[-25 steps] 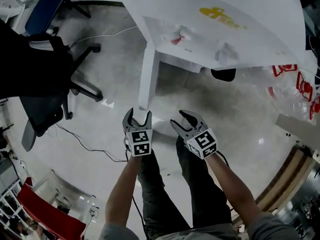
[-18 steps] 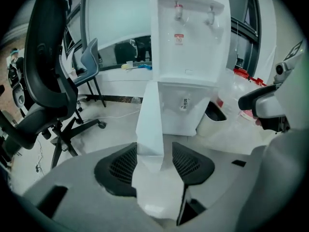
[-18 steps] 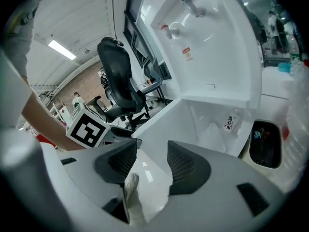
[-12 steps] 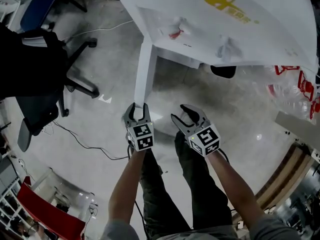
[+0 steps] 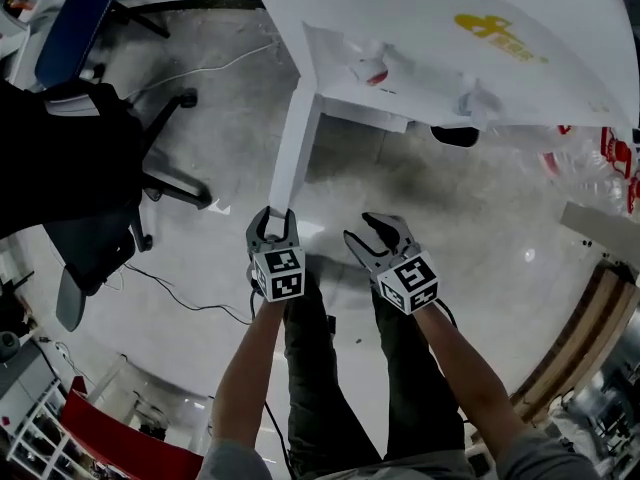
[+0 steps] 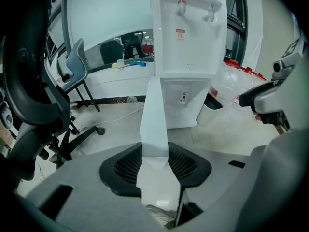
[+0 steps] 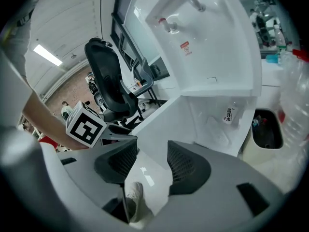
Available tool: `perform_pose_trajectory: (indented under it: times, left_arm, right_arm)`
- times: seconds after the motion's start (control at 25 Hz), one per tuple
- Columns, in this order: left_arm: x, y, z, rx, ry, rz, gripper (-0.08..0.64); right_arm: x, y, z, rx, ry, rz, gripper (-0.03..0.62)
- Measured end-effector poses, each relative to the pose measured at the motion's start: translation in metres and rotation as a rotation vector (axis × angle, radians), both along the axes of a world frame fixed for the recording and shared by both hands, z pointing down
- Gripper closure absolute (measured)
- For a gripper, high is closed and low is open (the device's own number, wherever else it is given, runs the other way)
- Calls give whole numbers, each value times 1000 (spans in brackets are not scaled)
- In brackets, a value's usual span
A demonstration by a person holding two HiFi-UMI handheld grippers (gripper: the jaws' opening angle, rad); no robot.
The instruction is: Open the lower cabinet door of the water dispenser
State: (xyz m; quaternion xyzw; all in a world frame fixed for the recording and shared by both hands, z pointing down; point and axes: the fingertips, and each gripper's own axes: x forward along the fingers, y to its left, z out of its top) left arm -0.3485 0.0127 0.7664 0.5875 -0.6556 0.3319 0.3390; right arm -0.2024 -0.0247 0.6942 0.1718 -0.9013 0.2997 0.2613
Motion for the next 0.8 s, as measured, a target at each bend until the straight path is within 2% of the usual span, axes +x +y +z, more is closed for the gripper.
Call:
perform_pose_trajectory:
  times: [0.52, 0.8]
  left_arm:
    - [-78, -8, 6, -30, -11, 276, 388]
    - [-103, -18, 8, -67, -12, 373, 388]
  right_arm:
    - [-69, 3, 6, -6, -17, 219, 416]
    - [-92, 2, -2, 1, -49, 314, 494]
